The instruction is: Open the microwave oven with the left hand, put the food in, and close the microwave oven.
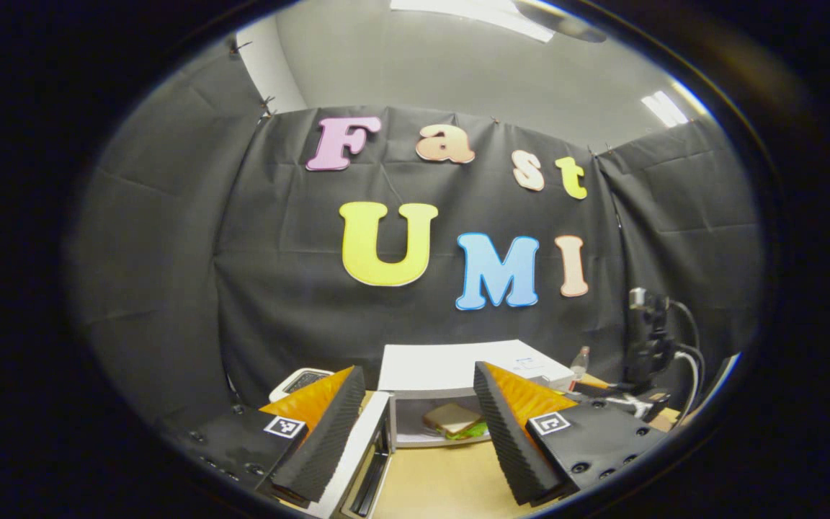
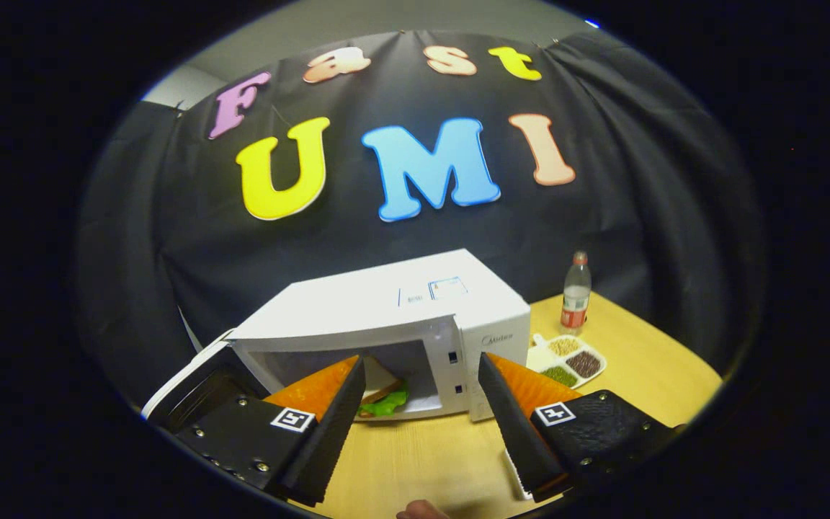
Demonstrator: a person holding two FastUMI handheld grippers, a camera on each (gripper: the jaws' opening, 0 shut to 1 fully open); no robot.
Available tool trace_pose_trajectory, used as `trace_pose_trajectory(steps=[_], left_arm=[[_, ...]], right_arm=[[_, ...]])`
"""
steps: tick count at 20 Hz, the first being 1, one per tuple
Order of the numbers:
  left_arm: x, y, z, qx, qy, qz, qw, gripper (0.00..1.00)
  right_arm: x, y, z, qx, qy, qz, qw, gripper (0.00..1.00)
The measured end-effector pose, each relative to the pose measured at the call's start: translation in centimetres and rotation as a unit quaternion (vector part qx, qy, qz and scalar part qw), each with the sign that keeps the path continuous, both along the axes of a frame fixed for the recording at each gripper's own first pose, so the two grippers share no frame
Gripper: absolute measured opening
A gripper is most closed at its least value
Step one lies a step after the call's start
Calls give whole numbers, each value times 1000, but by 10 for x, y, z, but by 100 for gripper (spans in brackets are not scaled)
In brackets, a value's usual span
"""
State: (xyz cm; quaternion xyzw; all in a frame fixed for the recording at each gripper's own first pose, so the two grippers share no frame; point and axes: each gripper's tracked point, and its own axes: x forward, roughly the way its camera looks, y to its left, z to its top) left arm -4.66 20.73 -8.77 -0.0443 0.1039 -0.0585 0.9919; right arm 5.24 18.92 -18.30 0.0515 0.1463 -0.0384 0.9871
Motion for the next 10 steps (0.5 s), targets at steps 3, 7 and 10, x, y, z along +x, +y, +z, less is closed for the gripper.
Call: trace_pose_trajectory(steps=[3, 7, 10], left_arm=[[2, -21, -11, -8, 6, -15, 1000, 95], [1, -48, -20, -4, 11, -36, 999, 97], [-2, -58, -18, -1, 10, -39, 999, 99]], right_arm=[[-34, -17, 41, -24, -31, 10, 999, 95], [-72, -42, 72, -43, -52, 14, 998, 95], [-86, -52, 82, -49, -59, 12, 997, 95]])
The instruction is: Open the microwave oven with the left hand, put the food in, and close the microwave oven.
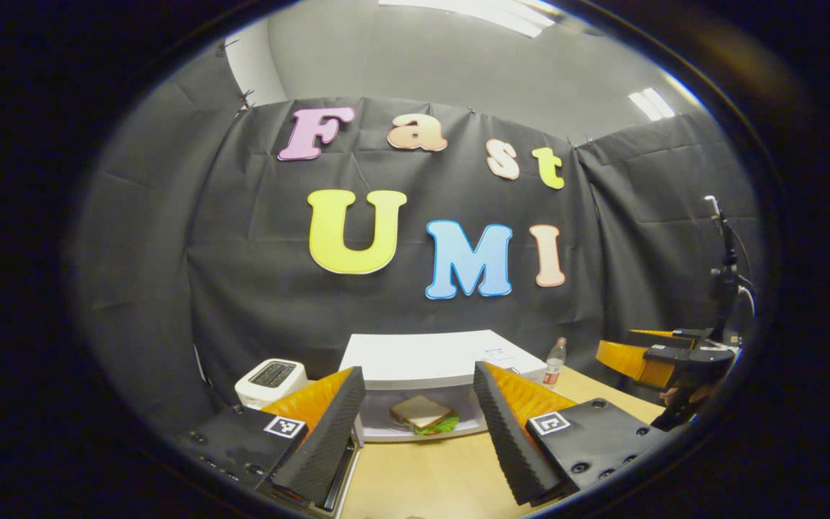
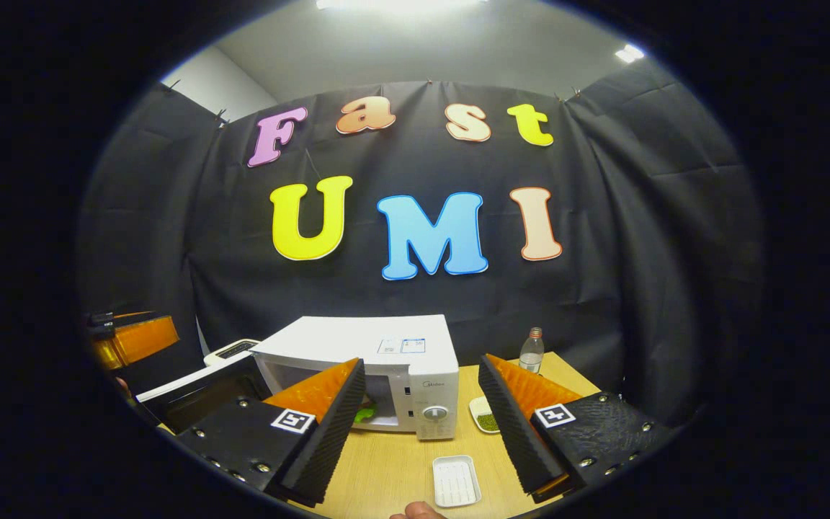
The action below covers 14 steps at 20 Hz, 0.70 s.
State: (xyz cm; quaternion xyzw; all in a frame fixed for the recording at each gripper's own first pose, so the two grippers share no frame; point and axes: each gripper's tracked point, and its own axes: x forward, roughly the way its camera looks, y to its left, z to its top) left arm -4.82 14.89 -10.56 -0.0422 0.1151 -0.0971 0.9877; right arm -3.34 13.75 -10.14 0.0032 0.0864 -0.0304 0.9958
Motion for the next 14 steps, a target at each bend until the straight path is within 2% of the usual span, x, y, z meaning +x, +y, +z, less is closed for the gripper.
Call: trace_pose_trajectory(steps=[4, 10, 11, 14], left_arm=[[-8, -10, 1, -10, 0, -9, 1000, 95], [-23, 11, -3, 4, 11, -1, 1000, 95], [-27, 13, -4, 7, 14, -5, 1000, 92], [-37, 38, -13, 32, 26, 3, 999, 75]], right_arm=[[-10, -6, 11, -16, -18, 3, 1000, 95], [-12, -11, 20, -15, -27, 1, 1000, 95], [-12, -10, 22, -16, -30, 3, 999, 95], [-6, -3, 20, -4, -29, 11, 1000, 95]])
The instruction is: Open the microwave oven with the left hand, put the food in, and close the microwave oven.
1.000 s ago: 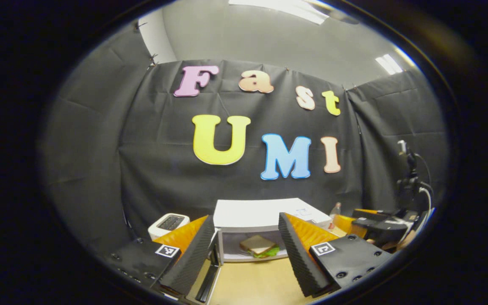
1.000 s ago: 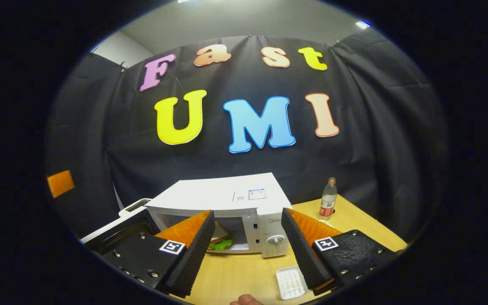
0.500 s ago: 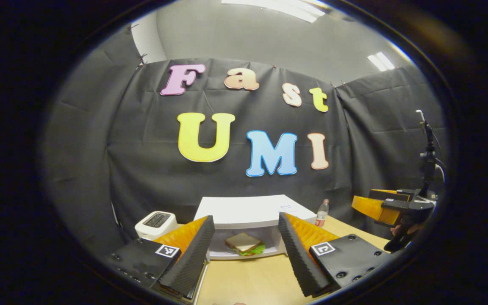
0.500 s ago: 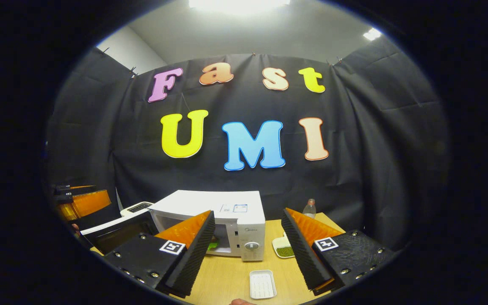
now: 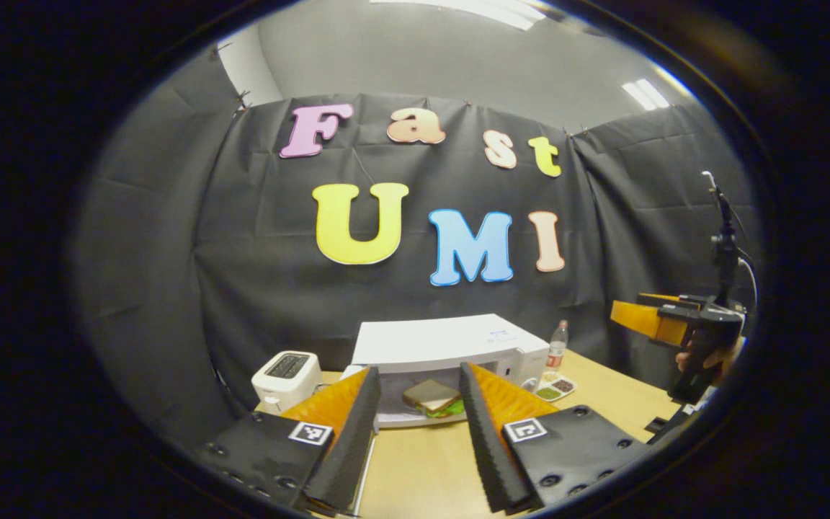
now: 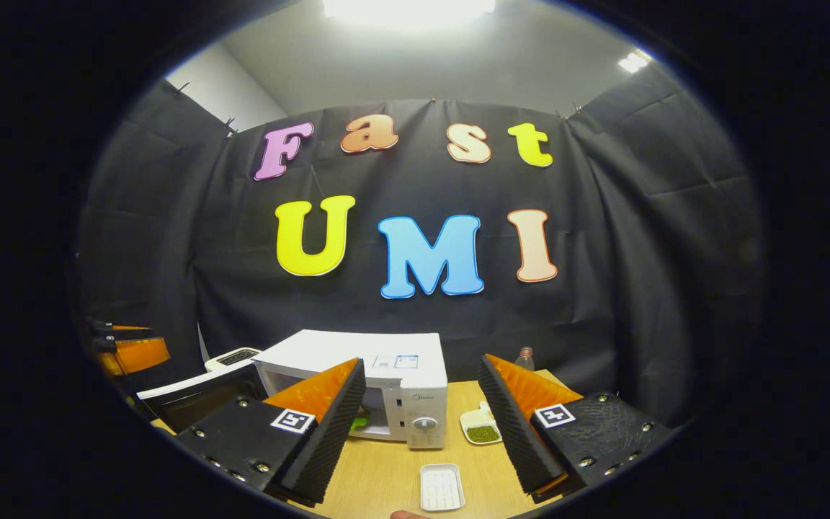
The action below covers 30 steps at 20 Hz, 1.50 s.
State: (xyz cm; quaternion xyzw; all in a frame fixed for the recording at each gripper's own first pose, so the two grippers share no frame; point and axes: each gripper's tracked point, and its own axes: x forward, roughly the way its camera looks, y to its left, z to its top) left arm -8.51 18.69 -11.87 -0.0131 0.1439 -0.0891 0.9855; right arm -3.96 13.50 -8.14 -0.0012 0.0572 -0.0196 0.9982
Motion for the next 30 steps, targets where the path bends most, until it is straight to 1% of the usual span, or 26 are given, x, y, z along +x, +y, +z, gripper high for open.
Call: trace_pose_trajectory(steps=[2, 4, 5, 6, 7, 8, 9, 10, 11, 12, 13, 14, 16, 17, 18, 19, 21, 22, 23, 24, 25, 27, 30], left_arm=[[-8, 24, -2, 21, 5, 21, 1000, 49], [-16, 40, -4, 29, 10, 24, 999, 23], [-21, 54, -3, 43, 9, 29, 999, 10], [-25, 69, -6, 58, 10, 34, 998, 13], [-29, 86, -7, 71, 15, 41, 997, 23], [-33, 99, -12, 80, 23, 40, 996, 23], [-42, 124, -18, 109, 17, 86, 990, 23], [-47, 133, -17, 109, 29, 97, 989, 7], [-54, 143, -24, 102, 38, 109, 988, 3], [-59, 163, -28, 95, 45, 121, 987, 7], [-64, 177, -38, 82, 60, 125, 987, 11], [-66, 193, -51, 71, 78, 128, 986, 7], [-73, 204, -83, 63, 112, 136, 982, 7], [-78, 204, -97, 57, 128, 133, 981, 7], [-85, 202, -105, 51, 139, 130, 980, 11], [-89, 193, -112, 43, 149, 121, 980, 11], [-98, 178, -128, 35, 173, 106, 979, 7], [-103, 171, -136, 34, 183, 100, 978, 7], [-106, 164, -141, 34, 188, 95, 977, 11], [-107, 159, -143, 38, 192, 97, 976, 11], [-111, 152, -141, 31, 195, 93, 976, 7], [-114, 129, -138, 17, 198, 73, 977, 7], [-118, 87, -139, 12, 207, 29, 978, 7]], right_arm=[[5, 4, -4, -3, 7, 6, 1000, 95], [9, 6, -10, -13, 17, 12, 1000, 95], [12, 11, -12, -9, 20, 16, 1000, 95], [15, 13, -13, -4, 20, 18, 1000, 95], [17, 14, -13, -2, 20, 21, 1000, 95], [19, 15, -12, -3, 20, 24, 1000, 95], [20, 17, -11, -5, 19, 27, 999, 95], [22, 18, -10, -6, 17, 31, 999, 95], [23, 20, -10, -6, 16, 34, 999, 95], [23, 20, -10, -7, 16, 37, 999, 95], [24, 22, -10, -8, 17, 40, 999, 95], [25, 23, -10, -9, 19, 43, 999, 95], [29, 24, -12, -8, 22, 46, 999, 95], [29, 23, -12, -9, 23, 47, 999, 95], [29, 22, -12, -9, 23, 46, 999, 95], [30, 20, -13, -9, 25, 46, 999, 95], [31, 17, -15, -8, 29, 46, 998, 95], [32, 16, -16, -6, 31, 46, 998, 95], [32, 15, -17, -5, 32, 46, 998, 95], [32, 14, -17, -5, 32, 47, 998, 95], [33, 12, -17, -5, 31, 48, 998, 95], [33, 9, -15, -6, 29, 50, 998, 95], [33, 7, -14, -7, 27, 53, 998, 95]])
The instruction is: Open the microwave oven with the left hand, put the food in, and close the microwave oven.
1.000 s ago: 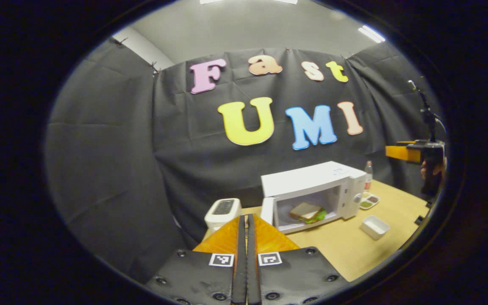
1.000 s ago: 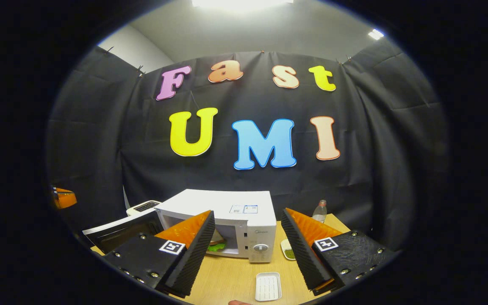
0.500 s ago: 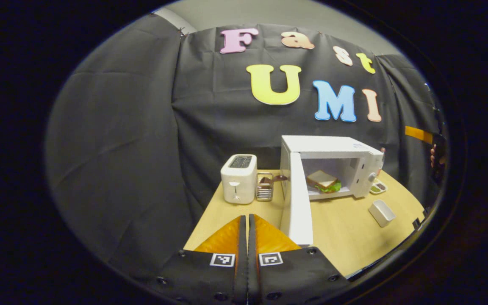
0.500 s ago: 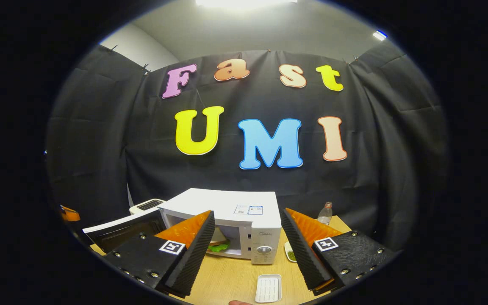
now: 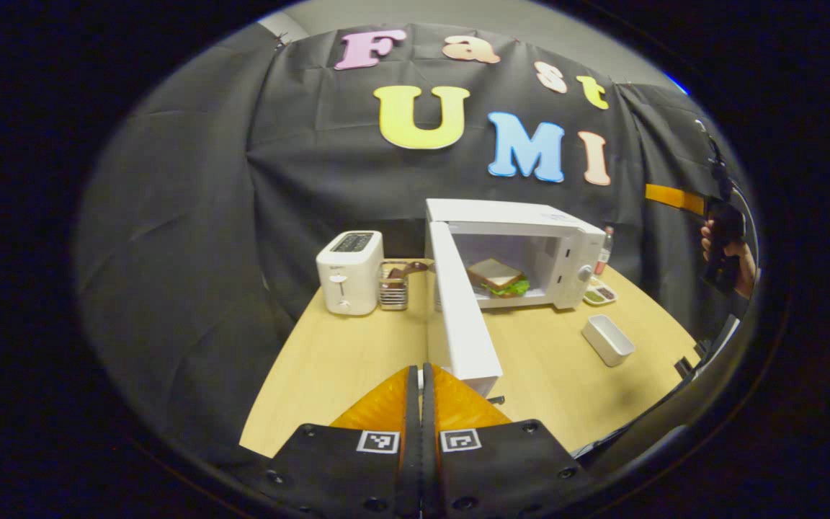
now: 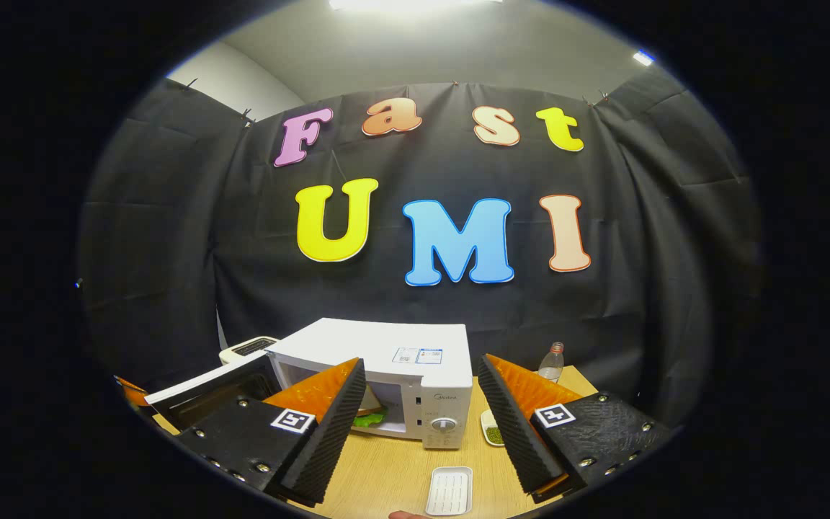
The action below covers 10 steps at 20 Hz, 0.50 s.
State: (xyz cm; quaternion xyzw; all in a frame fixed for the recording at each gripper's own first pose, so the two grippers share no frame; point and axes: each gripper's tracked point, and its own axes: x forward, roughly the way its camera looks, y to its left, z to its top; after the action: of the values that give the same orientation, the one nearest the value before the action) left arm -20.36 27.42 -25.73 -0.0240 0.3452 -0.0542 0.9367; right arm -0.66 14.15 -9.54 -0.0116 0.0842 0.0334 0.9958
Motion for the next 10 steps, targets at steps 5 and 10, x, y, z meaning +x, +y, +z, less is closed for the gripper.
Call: trace_pose_trajectory(steps=[5, 10], left_arm=[[3, -84, 2, -37, 18, -82, 996, 7], [19, -141, 1, -67, 18, -129, 989, 7]], right_arm=[[-3, -15, -3, 0, 2, -4, 1000, 95], [-4, -40, 3, 5, -7, -27, 1000, 95]])
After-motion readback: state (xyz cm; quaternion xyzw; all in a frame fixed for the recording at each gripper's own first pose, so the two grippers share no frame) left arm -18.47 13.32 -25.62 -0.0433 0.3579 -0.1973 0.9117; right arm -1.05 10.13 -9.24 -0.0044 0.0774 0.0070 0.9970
